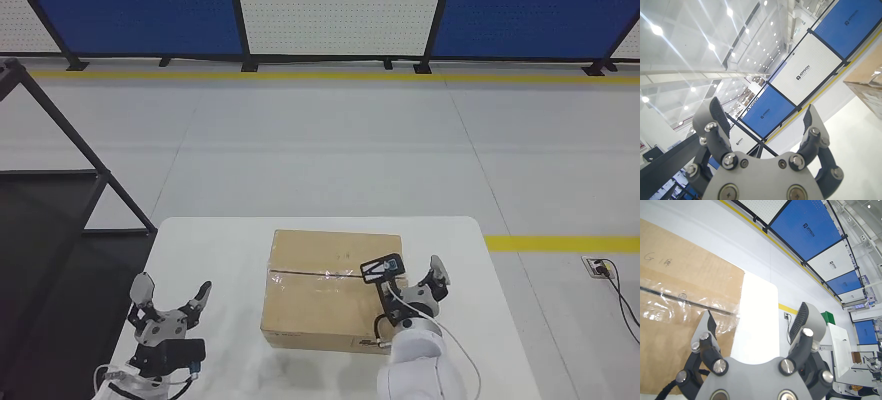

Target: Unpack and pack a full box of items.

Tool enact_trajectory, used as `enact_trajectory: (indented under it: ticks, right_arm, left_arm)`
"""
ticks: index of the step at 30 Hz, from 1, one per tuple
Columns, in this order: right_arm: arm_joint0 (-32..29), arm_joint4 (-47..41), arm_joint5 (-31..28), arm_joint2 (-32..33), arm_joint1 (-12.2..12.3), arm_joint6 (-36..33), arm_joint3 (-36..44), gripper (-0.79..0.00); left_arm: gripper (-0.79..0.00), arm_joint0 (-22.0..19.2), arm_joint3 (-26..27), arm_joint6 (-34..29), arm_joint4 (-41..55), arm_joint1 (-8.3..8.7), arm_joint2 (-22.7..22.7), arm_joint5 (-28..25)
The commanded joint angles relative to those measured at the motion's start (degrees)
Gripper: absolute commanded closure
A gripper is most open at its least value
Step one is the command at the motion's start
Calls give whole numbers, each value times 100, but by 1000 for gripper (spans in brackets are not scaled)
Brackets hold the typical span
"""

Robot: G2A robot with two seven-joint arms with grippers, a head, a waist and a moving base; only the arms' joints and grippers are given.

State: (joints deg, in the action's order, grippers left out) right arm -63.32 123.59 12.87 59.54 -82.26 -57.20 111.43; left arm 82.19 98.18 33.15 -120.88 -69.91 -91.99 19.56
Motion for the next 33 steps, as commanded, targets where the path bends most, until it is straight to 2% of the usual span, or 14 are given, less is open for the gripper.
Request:
enact_trajectory:
  ticks: [1,2,3,8,12,18,21,26,30,33]
  right_arm:
    - [-27,-218,59,48,-25,141,156,-339]
    - [-59,-370,61,63,-36,214,255,-163]
    - [-99,-583,33,85,-47,296,362,0]
    - [-159,-1917,-358,403,-85,307,619,0]
    - [-159,-1917,-358,403,-85,307,619,0]
    - [-159,-1917,-358,403,-85,307,619,0]
    - [-199,-2392,-405,473,-109,374,471,0]
    - [445,-3723,-603,618,-207,-206,-81,0]
    - [950,-4145,-607,530,-278,-488,-541,0]
    - [1080,-4281,-688,466,-302,-463,-672,0]
  left_arm:
    - [-480,-31,58,32,73,-8,40,16]
    - [-105,-40,87,51,128,-13,38,68]
    - [0,-34,119,73,192,-20,49,116]
    - [0,-63,186,120,236,-23,48,75]
    - [0,-215,182,-112,-237,-5,91,-155]
    - [0,-215,182,-112,-237,-5,91,-155]
    - [0,-201,182,-178,-177,-9,126,-248]
    - [0,-126,226,-226,-158,-24,282,-333]
    - [0,-1,365,-208,63,-34,361,-514]
    - [0,42,446,-190,38,-38,425,-548]
